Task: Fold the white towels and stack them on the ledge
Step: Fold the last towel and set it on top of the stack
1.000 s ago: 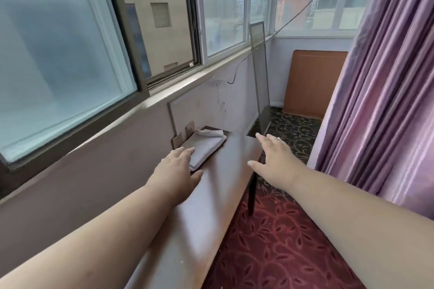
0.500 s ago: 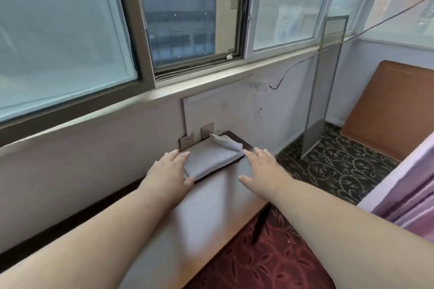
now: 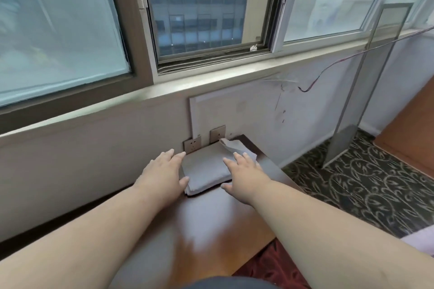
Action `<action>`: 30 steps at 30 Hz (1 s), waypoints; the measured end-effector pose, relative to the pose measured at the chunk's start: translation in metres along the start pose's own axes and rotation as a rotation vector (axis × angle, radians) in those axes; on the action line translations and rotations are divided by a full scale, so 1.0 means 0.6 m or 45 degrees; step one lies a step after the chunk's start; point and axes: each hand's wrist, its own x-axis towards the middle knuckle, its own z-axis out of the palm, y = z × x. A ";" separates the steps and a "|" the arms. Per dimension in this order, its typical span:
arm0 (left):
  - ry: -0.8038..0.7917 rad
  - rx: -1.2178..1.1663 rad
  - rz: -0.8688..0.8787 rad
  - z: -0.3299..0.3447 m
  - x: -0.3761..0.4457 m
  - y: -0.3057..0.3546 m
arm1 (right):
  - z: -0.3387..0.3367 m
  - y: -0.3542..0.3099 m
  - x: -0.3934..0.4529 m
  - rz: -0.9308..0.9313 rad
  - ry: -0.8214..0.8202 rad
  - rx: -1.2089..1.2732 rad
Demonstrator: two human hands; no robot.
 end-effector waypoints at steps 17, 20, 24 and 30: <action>-0.231 0.164 -0.121 0.079 0.192 0.053 | 0.050 0.087 0.260 -0.319 -0.432 -0.107; -0.258 0.165 -0.168 0.096 0.228 0.078 | 0.067 0.099 0.307 -0.410 -0.488 -0.136; -0.261 0.158 -0.216 0.115 0.268 0.109 | 0.097 0.122 0.358 -0.469 -0.588 -0.111; -0.305 0.137 -0.278 0.136 0.288 0.134 | 0.129 0.199 0.414 -0.348 -0.675 -0.053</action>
